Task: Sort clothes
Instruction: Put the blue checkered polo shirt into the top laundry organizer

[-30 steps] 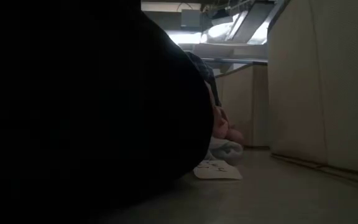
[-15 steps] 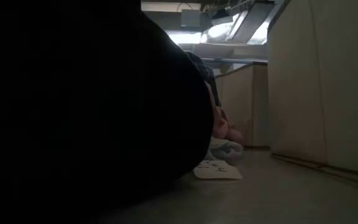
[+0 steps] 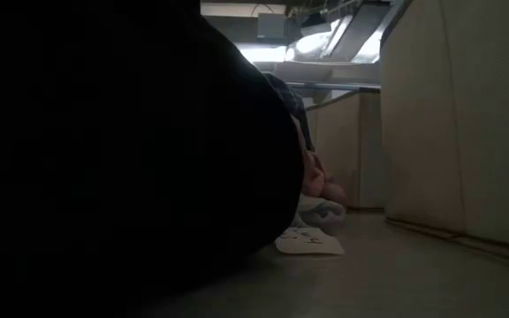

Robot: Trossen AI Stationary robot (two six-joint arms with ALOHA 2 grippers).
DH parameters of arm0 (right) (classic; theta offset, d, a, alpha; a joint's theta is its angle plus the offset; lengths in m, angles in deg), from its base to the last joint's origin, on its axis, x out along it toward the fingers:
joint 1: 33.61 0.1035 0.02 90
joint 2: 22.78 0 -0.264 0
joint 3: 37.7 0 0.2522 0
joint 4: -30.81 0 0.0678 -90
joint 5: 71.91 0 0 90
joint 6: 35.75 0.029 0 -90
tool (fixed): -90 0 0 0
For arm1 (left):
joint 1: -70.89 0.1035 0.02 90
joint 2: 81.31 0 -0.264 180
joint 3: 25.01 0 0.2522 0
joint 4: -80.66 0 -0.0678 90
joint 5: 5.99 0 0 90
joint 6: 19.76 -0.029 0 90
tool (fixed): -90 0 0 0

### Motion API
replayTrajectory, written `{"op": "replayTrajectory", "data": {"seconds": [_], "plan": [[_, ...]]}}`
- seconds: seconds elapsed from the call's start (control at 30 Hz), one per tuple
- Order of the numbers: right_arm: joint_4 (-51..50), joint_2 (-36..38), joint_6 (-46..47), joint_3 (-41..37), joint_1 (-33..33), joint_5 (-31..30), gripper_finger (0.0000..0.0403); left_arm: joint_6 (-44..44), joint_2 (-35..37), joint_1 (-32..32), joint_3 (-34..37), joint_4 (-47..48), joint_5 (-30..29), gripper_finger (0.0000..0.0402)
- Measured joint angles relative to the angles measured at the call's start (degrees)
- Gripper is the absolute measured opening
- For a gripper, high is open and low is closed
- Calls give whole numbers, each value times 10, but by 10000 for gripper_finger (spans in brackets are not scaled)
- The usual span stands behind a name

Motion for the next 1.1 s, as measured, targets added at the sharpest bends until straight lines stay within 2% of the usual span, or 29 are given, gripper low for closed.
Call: {"op": "replayTrajectory", "data": {"seconds": [0.17,0.47,0.6,0.8,0.97,1.1], "plan": [[-8,-84,-28,63,0,-8,21,-33,0,0,0,-44,-1,31],[-13,-307,-109,208,0,-22,21,-46,0,0,0,-64,-2,31],[-24,-408,-127,297,0,-2,21,-54,0,0,0,-63,-25,31],[-100,-552,-127,439,0,33,21,-83,0,0,0,-63,-58,31],[-191,-660,-127,561,2,81,21,-83,0,0,0,-20,-60,31],[-267,-735,-137,665,22,81,21,-81,0,0,0,8,-60,31]]}}
